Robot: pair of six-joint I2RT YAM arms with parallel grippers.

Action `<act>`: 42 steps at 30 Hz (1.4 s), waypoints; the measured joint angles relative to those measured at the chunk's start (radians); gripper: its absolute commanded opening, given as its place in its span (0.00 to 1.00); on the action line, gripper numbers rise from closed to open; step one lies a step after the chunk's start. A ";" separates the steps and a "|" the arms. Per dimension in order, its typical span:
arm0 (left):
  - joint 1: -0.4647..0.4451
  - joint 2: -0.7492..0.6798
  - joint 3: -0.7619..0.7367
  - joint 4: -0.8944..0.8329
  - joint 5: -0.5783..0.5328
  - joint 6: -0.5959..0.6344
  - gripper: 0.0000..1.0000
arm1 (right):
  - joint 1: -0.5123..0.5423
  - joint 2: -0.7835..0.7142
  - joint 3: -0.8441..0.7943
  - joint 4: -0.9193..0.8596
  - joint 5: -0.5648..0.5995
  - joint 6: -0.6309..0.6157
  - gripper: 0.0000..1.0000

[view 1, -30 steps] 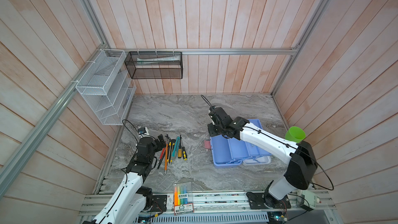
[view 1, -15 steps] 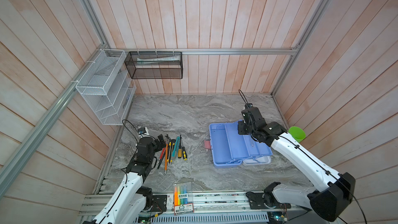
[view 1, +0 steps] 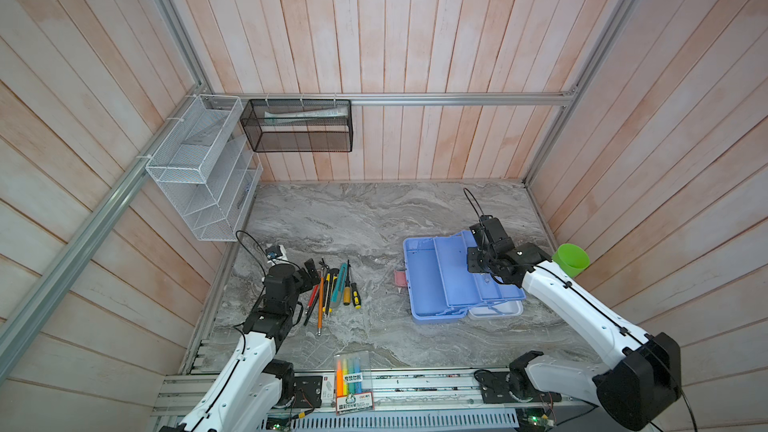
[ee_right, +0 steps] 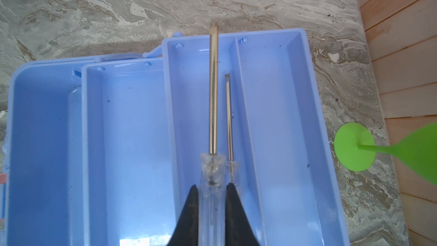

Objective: Pack the tool kit
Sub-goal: 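Carry the clear screwdriver over the blue tray and release it with the right gripper, then move the right gripper to the tools and grasp the black-and-yellow screwdriver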

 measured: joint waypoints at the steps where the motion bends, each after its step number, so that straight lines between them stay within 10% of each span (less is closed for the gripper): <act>1: 0.000 0.000 0.000 0.000 0.000 0.000 1.00 | 0.000 0.000 -0.003 0.000 0.000 0.000 0.00; 10: 0.000 0.000 0.000 0.000 0.000 0.000 1.00 | 0.000 0.033 -0.018 -0.002 0.000 0.000 0.00; 26: 0.001 0.000 0.000 0.000 0.000 0.000 1.00 | 0.016 0.156 0.162 -0.071 0.019 -0.066 0.33; 42: 0.001 0.000 0.000 0.000 0.000 0.000 1.00 | 0.521 0.573 0.310 0.277 -0.257 0.069 0.36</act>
